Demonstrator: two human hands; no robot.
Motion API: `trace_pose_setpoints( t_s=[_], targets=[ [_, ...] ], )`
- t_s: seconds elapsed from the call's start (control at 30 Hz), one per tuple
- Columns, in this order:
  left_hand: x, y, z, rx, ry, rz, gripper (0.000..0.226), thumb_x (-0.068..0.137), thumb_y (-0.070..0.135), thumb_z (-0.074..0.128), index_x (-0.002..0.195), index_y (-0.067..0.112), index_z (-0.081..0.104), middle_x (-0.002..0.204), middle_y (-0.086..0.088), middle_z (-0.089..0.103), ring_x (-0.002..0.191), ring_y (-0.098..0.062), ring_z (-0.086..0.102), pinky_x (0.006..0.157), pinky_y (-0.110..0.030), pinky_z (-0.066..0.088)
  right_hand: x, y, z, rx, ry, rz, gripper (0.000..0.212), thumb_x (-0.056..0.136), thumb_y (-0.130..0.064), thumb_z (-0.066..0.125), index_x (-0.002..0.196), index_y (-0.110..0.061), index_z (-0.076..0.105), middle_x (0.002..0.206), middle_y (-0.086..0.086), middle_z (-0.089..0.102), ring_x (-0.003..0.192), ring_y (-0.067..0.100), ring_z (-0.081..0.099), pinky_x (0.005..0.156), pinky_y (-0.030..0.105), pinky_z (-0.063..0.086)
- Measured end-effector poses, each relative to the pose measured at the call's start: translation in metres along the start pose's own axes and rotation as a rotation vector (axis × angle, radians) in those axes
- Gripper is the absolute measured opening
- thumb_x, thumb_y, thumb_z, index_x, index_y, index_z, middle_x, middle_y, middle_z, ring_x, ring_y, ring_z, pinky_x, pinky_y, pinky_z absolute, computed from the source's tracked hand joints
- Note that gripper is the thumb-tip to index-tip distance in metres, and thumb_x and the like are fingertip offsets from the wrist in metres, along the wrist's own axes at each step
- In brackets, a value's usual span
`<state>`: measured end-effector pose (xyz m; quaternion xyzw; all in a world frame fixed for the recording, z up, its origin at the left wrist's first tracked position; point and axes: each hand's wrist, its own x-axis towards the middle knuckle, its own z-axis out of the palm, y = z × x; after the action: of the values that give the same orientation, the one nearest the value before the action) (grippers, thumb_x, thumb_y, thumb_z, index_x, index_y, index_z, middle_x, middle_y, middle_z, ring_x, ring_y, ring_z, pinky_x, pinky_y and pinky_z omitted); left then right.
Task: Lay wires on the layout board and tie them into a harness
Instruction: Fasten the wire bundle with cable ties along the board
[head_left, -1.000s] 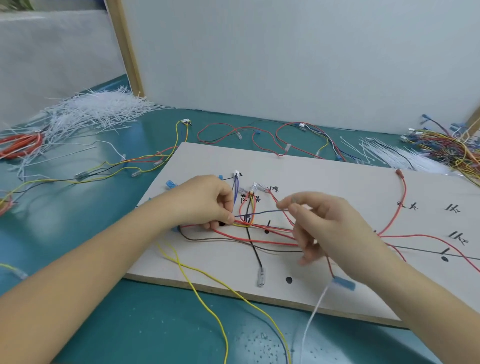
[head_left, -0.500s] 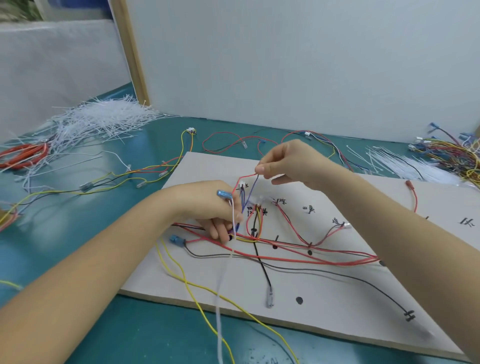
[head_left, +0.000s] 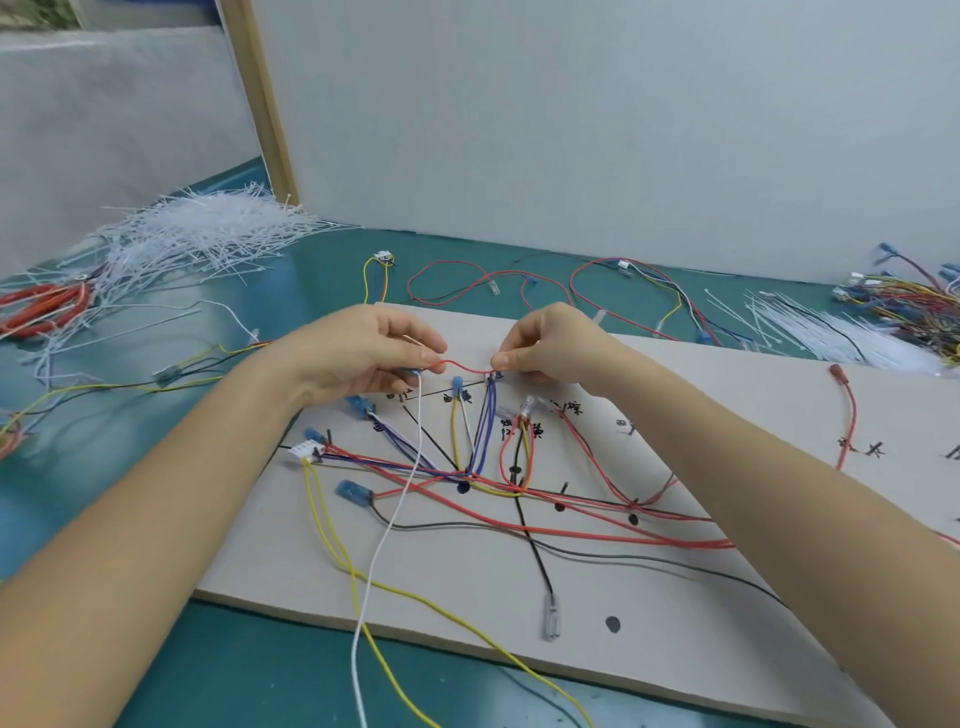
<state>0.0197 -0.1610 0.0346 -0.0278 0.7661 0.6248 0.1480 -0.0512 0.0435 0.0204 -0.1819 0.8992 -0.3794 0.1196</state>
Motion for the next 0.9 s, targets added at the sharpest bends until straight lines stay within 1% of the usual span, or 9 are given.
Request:
trace_pose_setpoints(
  t_s=[0.17,0.3,0.4,0.47,0.57,0.63,0.77,0.83,0.9],
  targets=[
    [0.003,-0.002,-0.016,0.076,0.124,0.061,0.015,0.083,-0.005,0.060,0.082,0.010,0.063,0.070,-0.002,0.065,0.054,-0.004,0.059,0.049,-0.012,0.048,-0.001,-0.003,0.003,-0.125,0.029,-0.023,0.013,0.079,-0.027,0.074,0.076,-0.014,0.071,0.056,-0.009,0.057,0.046,0.004,0.048,0.053,0.019,0.041],
    [0.001,-0.010,-0.024,0.173,0.028,0.048,0.017,0.082,-0.008,0.060,0.080,0.008,0.065,0.065,0.003,0.067,0.060,-0.004,0.063,0.056,-0.013,0.051,-0.002,-0.004,0.005,-0.137,0.049,-0.041,0.012,0.078,-0.027,0.075,0.076,-0.016,0.070,0.060,-0.008,0.058,0.051,0.005,0.048,0.055,0.021,0.038],
    [-0.001,-0.014,-0.025,0.230,-0.006,0.057,0.021,0.084,-0.011,0.057,0.079,0.008,0.067,0.068,0.004,0.069,0.063,-0.003,0.064,0.059,-0.012,0.051,-0.006,-0.009,0.005,-0.168,0.047,-0.041,0.016,0.080,-0.026,0.072,0.094,-0.018,0.068,0.073,-0.006,0.059,0.061,0.011,0.051,0.059,0.023,0.037],
    [-0.002,-0.016,-0.027,0.286,0.002,0.067,0.024,0.084,-0.012,0.056,0.081,0.008,0.068,0.072,-0.001,0.070,0.063,-0.003,0.065,0.061,-0.011,0.051,-0.012,-0.016,0.008,-0.302,0.074,-0.075,0.021,0.084,-0.022,0.066,0.106,-0.022,0.065,0.091,-0.003,0.060,0.078,0.016,0.053,0.068,0.025,0.038],
    [-0.004,-0.017,-0.027,0.409,0.017,0.086,0.022,0.084,-0.012,0.057,0.085,0.007,0.070,0.076,-0.006,0.070,0.062,-0.002,0.064,0.062,-0.010,0.050,-0.029,-0.033,0.020,-0.471,0.127,-0.268,0.029,0.089,-0.013,0.055,0.114,-0.025,0.062,0.113,0.001,0.055,0.106,0.020,0.051,0.082,0.031,0.042],
    [-0.005,-0.016,-0.026,0.429,0.006,0.097,0.024,0.081,-0.013,0.059,0.083,0.009,0.069,0.075,-0.006,0.070,0.061,-0.004,0.064,0.061,-0.011,0.050,-0.042,-0.048,0.031,-0.471,0.054,-0.456,0.033,0.088,-0.007,0.051,0.113,-0.026,0.063,0.115,0.002,0.055,0.112,0.022,0.049,0.088,0.038,0.043],
    [-0.007,-0.013,-0.024,0.563,-0.001,0.133,0.026,0.076,-0.011,0.061,0.081,0.013,0.070,0.066,0.002,0.069,0.055,-0.002,0.057,0.052,-0.011,0.043,-0.067,-0.064,0.052,-0.696,-0.109,-0.772,0.034,0.090,-0.007,0.048,0.116,-0.025,0.062,0.123,0.000,0.052,0.110,0.022,0.044,0.074,0.036,0.042],
    [-0.008,-0.013,-0.023,0.599,-0.008,0.126,0.025,0.075,-0.006,0.064,0.081,0.018,0.071,0.070,0.002,0.070,0.057,-0.003,0.058,0.053,-0.012,0.043,-0.072,-0.064,0.060,-0.851,-0.110,-0.828,0.031,0.093,-0.013,0.046,0.118,-0.027,0.058,0.126,-0.004,0.049,0.115,0.019,0.041,0.067,0.031,0.034],
    [-0.009,-0.014,-0.023,0.621,0.002,0.133,0.027,0.075,-0.004,0.065,0.078,0.022,0.070,0.070,0.005,0.071,0.058,0.000,0.059,0.054,-0.010,0.044,-0.076,-0.065,0.062,-0.929,-0.088,-0.816,0.027,0.097,-0.020,0.040,0.117,-0.028,0.056,0.125,-0.006,0.048,0.116,0.017,0.040,0.067,0.028,0.028]
  ],
)
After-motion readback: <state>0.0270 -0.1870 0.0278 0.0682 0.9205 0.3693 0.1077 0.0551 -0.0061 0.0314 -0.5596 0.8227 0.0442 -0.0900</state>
